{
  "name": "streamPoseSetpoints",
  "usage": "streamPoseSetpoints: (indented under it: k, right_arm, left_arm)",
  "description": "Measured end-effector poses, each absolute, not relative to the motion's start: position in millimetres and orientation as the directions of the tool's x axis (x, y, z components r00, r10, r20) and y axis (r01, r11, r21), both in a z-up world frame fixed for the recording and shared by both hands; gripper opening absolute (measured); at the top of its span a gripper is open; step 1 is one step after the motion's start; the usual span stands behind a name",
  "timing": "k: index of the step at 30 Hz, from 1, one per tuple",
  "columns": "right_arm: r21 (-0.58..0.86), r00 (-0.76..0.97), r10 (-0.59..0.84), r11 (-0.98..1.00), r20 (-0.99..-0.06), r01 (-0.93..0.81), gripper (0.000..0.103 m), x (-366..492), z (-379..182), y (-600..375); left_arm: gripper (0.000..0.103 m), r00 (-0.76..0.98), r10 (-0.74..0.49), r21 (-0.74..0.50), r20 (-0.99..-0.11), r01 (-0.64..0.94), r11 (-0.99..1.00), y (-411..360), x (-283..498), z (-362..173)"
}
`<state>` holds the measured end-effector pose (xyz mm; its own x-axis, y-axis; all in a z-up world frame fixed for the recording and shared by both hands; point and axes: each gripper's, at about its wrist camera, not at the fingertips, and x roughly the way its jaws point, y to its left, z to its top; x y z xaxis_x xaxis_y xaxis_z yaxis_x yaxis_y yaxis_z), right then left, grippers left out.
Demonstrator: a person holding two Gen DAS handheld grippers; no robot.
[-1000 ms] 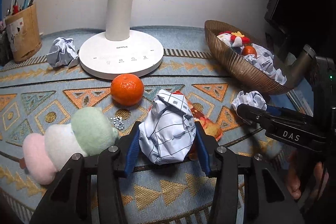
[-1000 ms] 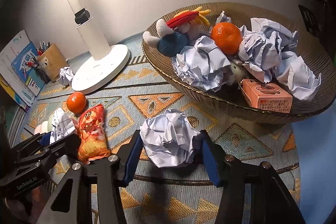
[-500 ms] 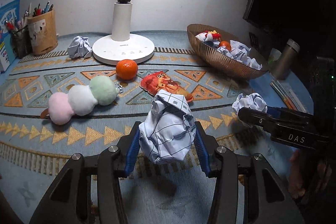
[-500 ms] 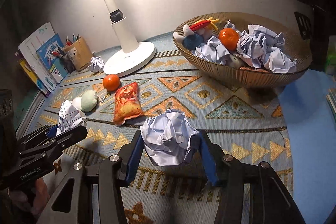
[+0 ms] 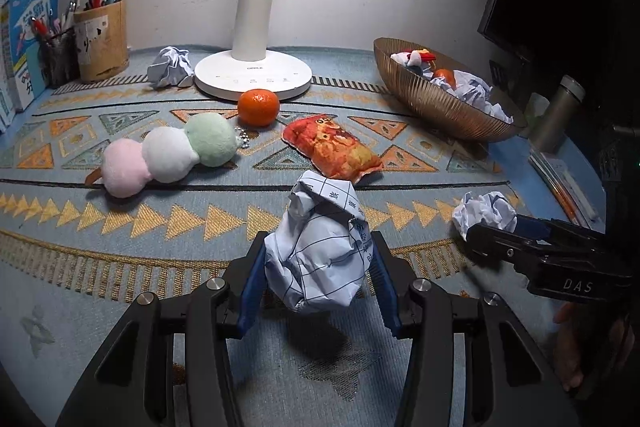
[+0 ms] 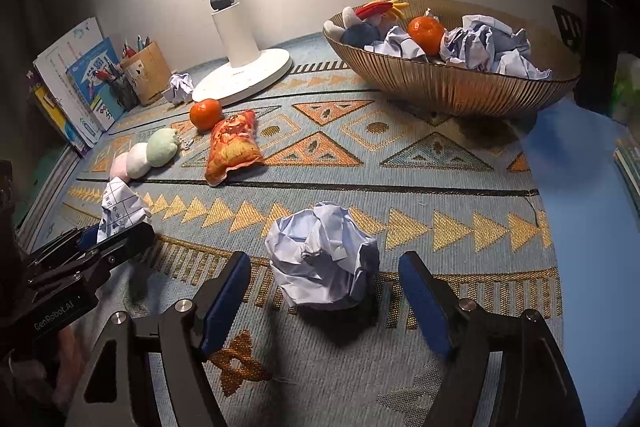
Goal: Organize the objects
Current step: 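Carry both paper balls into the bowl and open both tools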
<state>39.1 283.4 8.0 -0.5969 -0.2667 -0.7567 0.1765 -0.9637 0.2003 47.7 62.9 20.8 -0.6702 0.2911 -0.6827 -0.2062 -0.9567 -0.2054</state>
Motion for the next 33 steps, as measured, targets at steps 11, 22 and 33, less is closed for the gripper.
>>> streamPoseSetpoints:
  k: [11,22,33]
  right_arm:
    - [0.165,-0.601,-0.246,-0.968,-0.761,0.187,0.051,37,9,274]
    - [0.262,-0.728,-0.275,-0.956,-0.629,0.135,0.051,21,93,335]
    - [0.232,-0.787,-0.02,-0.96,-0.617,-0.158,0.051,-84,118,420]
  left_arm:
    - [0.045,-0.672,0.28,-0.178,-0.686,-0.218,-0.96,69,50,22]
    - [0.045,-0.695,0.414,-0.122,-0.588,-0.43,-0.895,143,-3,112]
    - [0.045,-0.666,0.449,-0.091,-0.595,-0.499,-0.862,249,-103,92]
